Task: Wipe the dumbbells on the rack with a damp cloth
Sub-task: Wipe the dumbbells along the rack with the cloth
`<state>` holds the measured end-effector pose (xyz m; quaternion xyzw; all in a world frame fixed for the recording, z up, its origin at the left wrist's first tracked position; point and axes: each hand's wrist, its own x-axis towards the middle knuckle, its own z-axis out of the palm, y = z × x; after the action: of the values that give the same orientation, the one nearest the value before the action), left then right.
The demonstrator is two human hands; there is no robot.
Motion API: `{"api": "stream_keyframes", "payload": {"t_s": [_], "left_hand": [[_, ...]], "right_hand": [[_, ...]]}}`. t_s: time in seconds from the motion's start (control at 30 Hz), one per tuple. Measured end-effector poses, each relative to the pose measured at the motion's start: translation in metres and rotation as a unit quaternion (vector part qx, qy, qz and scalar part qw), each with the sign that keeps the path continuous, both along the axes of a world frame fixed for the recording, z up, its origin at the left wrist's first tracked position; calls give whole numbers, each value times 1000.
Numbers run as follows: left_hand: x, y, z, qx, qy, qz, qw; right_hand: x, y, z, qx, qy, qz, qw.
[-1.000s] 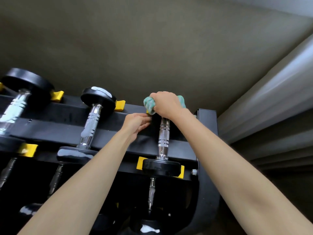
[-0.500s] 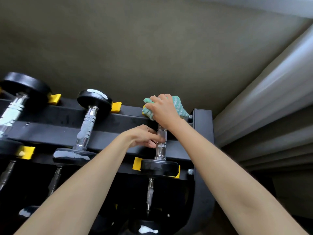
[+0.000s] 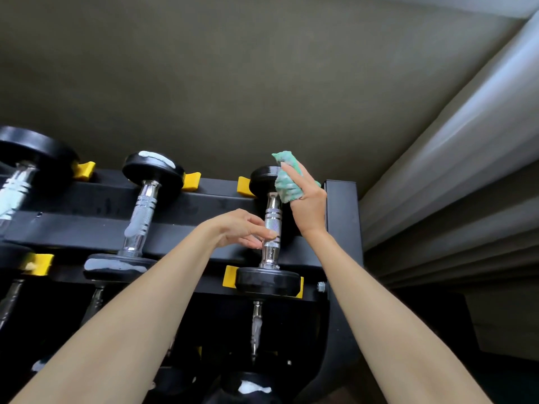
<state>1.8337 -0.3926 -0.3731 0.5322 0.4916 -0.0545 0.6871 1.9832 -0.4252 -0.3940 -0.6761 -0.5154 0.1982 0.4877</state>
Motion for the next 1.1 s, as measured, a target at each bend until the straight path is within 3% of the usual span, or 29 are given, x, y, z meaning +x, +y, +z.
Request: {"api": "stream_keyframes", "payload": {"t_s": [0.17,0.3,0.47,0.63,0.83,0.97,1.1], "left_hand": [[-1,-2,2,8,-4,-4,1000],[-4,-7,7,35,15,12,999],[-8,-6,22,54,50,46,996],[-11,-1,55,52,34,139,988],[-2,0,93,-41,-103,82,990],[0,-1,103,67,-65,7,996],[7,-11,107,142,-111,55,982]], "right_hand": [[14,-11,11,-122,132,-68,981],[34,-18,26,-239,279,-89,926],[36,-36,50,-158,498,-73,850],[27,-48,66,-125,664,-27,736],[9,-56,73,-77,731,38,677],[9,-63,77,-52,739,79,667],[10,-70,78,-55,741,76,665]]}}
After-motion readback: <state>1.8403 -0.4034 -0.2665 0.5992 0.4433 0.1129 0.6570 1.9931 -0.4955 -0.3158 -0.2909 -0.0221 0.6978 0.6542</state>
